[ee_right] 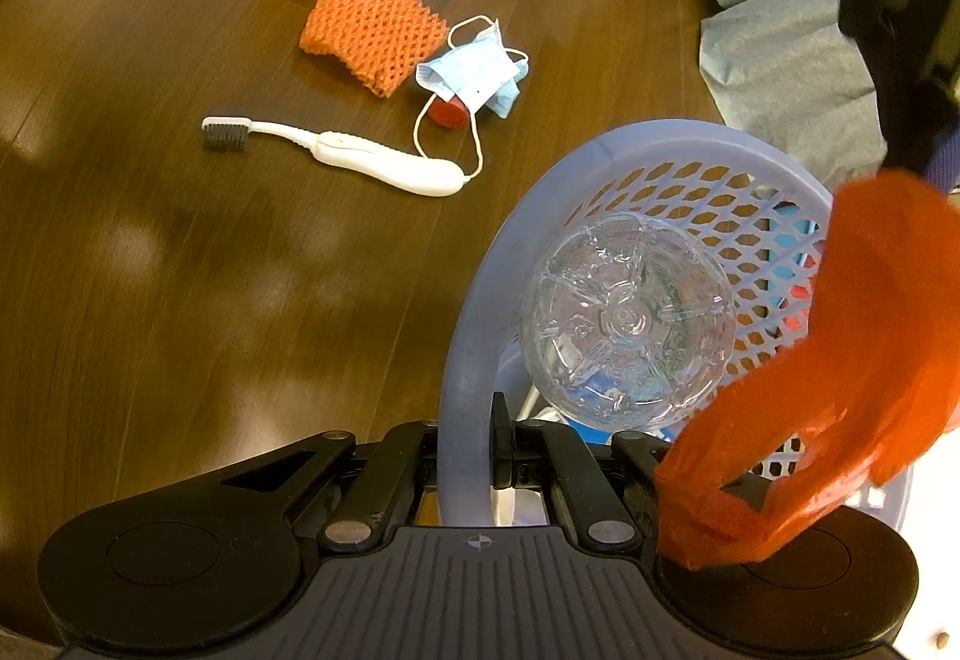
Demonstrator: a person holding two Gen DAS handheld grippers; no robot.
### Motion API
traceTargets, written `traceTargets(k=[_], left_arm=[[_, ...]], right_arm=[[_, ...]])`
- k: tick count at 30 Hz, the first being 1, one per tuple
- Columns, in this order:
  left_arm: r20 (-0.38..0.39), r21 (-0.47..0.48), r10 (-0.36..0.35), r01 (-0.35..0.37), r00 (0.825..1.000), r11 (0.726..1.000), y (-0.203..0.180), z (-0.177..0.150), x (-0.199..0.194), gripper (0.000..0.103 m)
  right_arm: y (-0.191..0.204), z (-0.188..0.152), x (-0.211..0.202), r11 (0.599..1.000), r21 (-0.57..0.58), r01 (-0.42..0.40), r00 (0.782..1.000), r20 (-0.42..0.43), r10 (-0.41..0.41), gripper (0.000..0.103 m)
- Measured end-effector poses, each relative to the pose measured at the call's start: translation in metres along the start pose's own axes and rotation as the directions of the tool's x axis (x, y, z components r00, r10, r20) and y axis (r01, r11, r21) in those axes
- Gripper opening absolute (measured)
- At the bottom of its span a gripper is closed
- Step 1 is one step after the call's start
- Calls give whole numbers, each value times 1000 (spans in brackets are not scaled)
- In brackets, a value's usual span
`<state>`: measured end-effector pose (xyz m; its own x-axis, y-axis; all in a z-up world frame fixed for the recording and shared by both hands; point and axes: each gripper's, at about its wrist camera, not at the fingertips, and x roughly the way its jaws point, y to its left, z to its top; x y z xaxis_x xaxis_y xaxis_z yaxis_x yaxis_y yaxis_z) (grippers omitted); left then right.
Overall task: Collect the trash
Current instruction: 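Carry the red bag with the left gripper and release it into the wastebasket, then move the left gripper toward the cardboard packet on the floor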
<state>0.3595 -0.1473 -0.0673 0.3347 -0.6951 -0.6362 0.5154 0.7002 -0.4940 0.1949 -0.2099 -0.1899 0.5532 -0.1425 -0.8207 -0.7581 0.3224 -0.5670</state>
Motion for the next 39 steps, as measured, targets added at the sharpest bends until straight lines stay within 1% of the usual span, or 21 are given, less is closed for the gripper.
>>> traceTargets(k=[2,4,7,15,19,24,28,32,36,39], left_arm=[[-5,-22,-16,16,1000,1000,3,4,6,26],[5,-24,-16,16,1000,1000,4,7,8,29],[15,-24,-9,9,1000,1000,6,8,6,29],[12,-50,13,-12,1000,999,17,4,0,29],[22,-63,24,-23,999,998,26,3,-8,29],[49,-81,56,-52,997,995,39,1,-23,30],[76,-102,91,-83,993,991,53,-2,-40,32],[101,-148,144,-128,985,981,78,-9,-58,37],[107,-202,224,-200,969,959,108,-22,-76,39],[102,-229,298,-269,949,936,129,-35,-87,43]], right_arm=[[0,-1,-1,1000,-2,1,1000,0,-1,0],[0,-1,-2,1000,-2,1,1000,0,-1,0],[0,-1,-2,1000,-4,1,1000,1,-1,0],[-1,-1,-2,1000,2,0,1000,2,0,0],[-1,-2,-1,1000,-1,1,1000,3,-1,0],[-1,-1,-1,1000,1,-1,1000,2,1,0],[-2,-1,-1,1000,-1,-1,1000,2,1,0],[-2,-1,-1,1000,1,-1,1000,3,1,0],[-3,-1,-1,1000,5,-2,1000,5,2,0],[-3,-1,-1,1000,5,-2,1000,5,2,0]])
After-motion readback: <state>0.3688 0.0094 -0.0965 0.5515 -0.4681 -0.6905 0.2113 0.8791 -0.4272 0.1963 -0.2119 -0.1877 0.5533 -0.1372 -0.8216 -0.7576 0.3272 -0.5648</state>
